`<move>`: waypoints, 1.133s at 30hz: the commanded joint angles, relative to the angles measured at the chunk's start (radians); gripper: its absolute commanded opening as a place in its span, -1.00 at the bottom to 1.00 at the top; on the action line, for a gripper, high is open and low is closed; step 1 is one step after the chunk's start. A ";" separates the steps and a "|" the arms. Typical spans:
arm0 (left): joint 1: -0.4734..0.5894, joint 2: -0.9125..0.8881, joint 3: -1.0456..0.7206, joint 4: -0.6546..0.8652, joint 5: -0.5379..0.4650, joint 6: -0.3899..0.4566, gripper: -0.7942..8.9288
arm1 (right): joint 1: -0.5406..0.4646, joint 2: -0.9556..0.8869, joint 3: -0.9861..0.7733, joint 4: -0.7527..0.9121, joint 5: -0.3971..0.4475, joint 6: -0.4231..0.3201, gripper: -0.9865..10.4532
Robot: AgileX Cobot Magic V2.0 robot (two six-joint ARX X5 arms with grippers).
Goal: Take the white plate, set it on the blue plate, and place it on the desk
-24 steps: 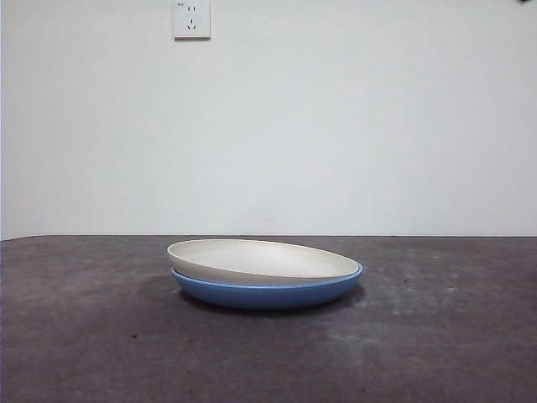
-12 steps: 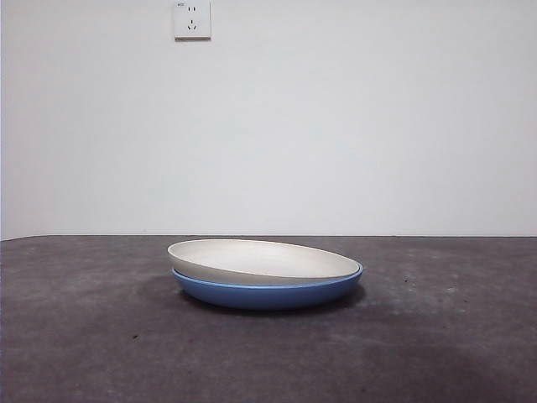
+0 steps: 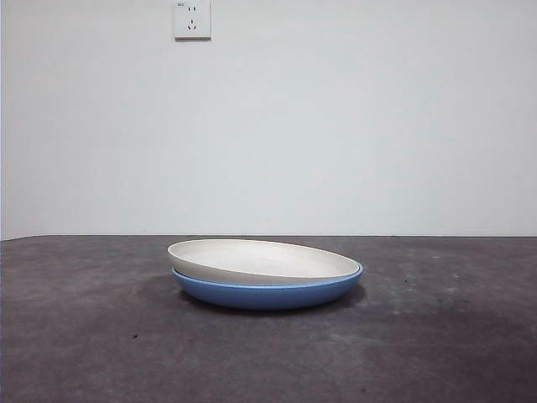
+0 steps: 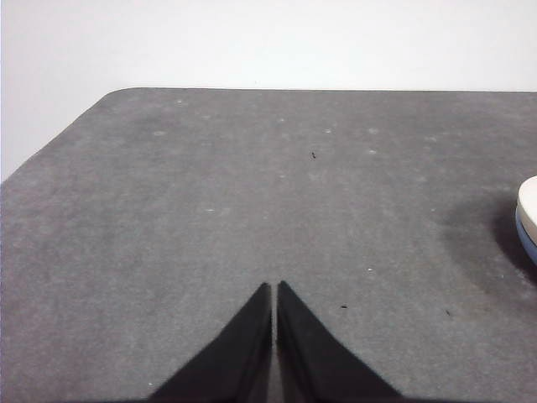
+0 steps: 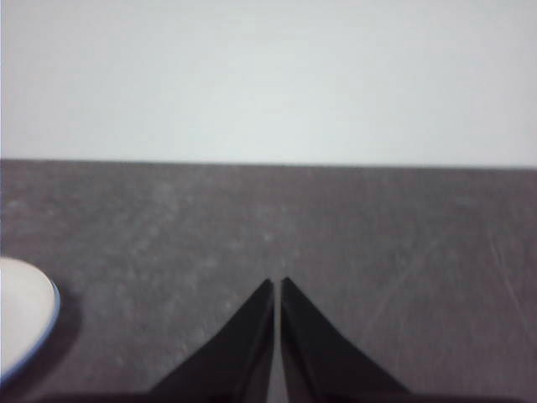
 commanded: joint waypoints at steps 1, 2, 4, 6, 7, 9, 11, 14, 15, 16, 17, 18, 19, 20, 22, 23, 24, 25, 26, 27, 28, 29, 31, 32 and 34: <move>0.003 -0.002 -0.021 -0.008 -0.002 -0.006 -0.82 | -0.002 -0.023 -0.043 0.014 0.018 0.022 -0.81; 0.003 -0.002 -0.021 -0.008 -0.002 -0.006 -0.82 | -0.002 -0.031 -0.060 0.013 0.018 0.023 -0.81; 0.003 -0.002 -0.021 -0.008 -0.002 -0.006 -0.82 | -0.002 -0.041 -0.085 0.013 0.018 0.030 -0.81; 0.003 -0.002 -0.021 -0.008 -0.002 -0.006 -0.82 | -0.002 -0.051 -0.107 0.013 0.018 0.037 -0.81; 0.003 -0.002 -0.021 -0.008 -0.002 -0.006 -0.82 | -0.002 -0.055 -0.119 0.014 0.018 0.041 -0.81; 0.003 -0.002 -0.021 -0.008 -0.002 -0.006 -0.82 | -0.002 -0.055 -0.130 0.005 0.018 0.046 -0.81; 0.003 -0.002 -0.021 -0.008 -0.002 -0.006 -0.82 | -0.002 -0.055 -0.130 -0.026 0.018 0.047 -0.81; 0.003 -0.002 -0.021 -0.008 -0.002 -0.006 -0.82 | -0.002 -0.055 -0.130 -0.062 0.019 0.047 -0.81; 0.003 -0.002 -0.021 -0.008 -0.002 -0.006 -0.82 | -0.002 -0.055 -0.130 -0.066 0.018 0.048 -0.81; 0.003 -0.002 -0.020 -0.008 -0.002 -0.006 -0.82 | -0.002 -0.055 -0.130 -0.061 0.016 0.047 -0.81; 0.003 -0.002 -0.020 -0.008 -0.002 -0.006 -0.82 | -0.002 -0.055 -0.130 -0.062 0.017 0.047 -0.81; 0.003 -0.002 -0.020 -0.008 -0.002 -0.006 -0.82 | -0.002 -0.055 -0.130 -0.061 0.017 0.047 -0.81; 0.003 -0.002 -0.020 -0.008 -0.002 -0.006 -0.82 | -0.001 -0.055 -0.130 -0.058 0.017 0.047 -0.81; 0.003 -0.002 -0.020 -0.008 -0.002 -0.006 -0.82 | -0.001 -0.055 -0.130 -0.054 0.017 0.047 -0.81; 0.003 -0.002 -0.020 -0.008 -0.002 -0.006 -0.82 | -0.001 -0.055 -0.130 -0.045 0.017 0.047 -0.81; 0.003 -0.002 -0.020 -0.008 -0.002 -0.006 -0.82 | -0.001 -0.055 -0.129 -0.045 0.017 0.047 -0.81; 0.003 -0.002 -0.020 -0.008 -0.002 -0.006 -0.82 | -0.001 -0.055 -0.129 -0.047 0.017 0.047 -0.81; 0.003 -0.002 -0.020 -0.008 -0.002 -0.006 -0.82 | -0.001 -0.055 -0.129 -0.047 0.017 0.047 -0.81; 0.003 -0.002 -0.020 -0.008 -0.002 -0.006 -0.82 | -0.001 -0.055 -0.129 -0.046 0.017 0.047 -0.81; 0.003 -0.002 -0.020 -0.008 -0.002 -0.006 -0.82 | -0.001 -0.055 -0.129 -0.047 0.017 0.047 -0.81; 0.003 -0.002 -0.020 -0.008 -0.002 -0.006 -0.82 | -0.001 -0.055 -0.129 -0.047 0.017 0.047 -0.81; 0.003 -0.002 -0.020 -0.008 -0.002 -0.006 -0.82 | -0.001 -0.055 -0.129 -0.047 0.017 0.047 -0.81; 0.003 -0.002 -0.020 -0.008 -0.002 -0.006 -0.82 | -0.001 -0.055 -0.129 -0.047 0.017 0.047 -0.81; 0.003 -0.002 -0.020 -0.008 -0.002 -0.006 -0.82 | -0.001 -0.055 -0.129 -0.047 0.017 0.047 -0.81; 0.003 -0.002 -0.020 -0.008 -0.002 -0.006 -0.82 | -0.001 -0.055 -0.129 -0.047 0.017 0.047 -0.81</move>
